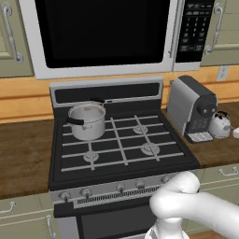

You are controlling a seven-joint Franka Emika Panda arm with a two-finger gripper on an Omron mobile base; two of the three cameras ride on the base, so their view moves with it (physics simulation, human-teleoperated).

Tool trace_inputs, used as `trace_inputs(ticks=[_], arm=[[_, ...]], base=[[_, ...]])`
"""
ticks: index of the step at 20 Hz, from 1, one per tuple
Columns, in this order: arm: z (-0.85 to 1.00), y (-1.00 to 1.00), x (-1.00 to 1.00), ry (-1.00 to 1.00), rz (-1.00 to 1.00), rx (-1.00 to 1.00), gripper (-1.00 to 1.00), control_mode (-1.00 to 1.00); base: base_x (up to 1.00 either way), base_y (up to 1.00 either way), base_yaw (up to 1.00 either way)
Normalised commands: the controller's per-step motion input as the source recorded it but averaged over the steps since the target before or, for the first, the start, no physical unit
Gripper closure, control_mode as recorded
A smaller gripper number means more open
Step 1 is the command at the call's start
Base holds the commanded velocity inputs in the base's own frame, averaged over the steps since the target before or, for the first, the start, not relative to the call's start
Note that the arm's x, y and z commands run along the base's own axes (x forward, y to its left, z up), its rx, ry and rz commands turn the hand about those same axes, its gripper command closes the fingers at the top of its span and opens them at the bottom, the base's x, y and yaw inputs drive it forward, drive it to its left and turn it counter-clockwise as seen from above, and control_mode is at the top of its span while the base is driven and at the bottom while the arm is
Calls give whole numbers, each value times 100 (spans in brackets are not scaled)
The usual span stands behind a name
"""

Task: Pick the kettle from the counter and place it on a stove burner. Then turn the burner on.

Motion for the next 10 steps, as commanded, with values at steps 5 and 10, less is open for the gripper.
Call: trace_inputs(ticks=[5,10], arm=[[0,-15,28,0,1,0,-100,-100],[0,-22,29,0,4,0,-100,-100]], base=[[0,0,0],[0,0,0]])
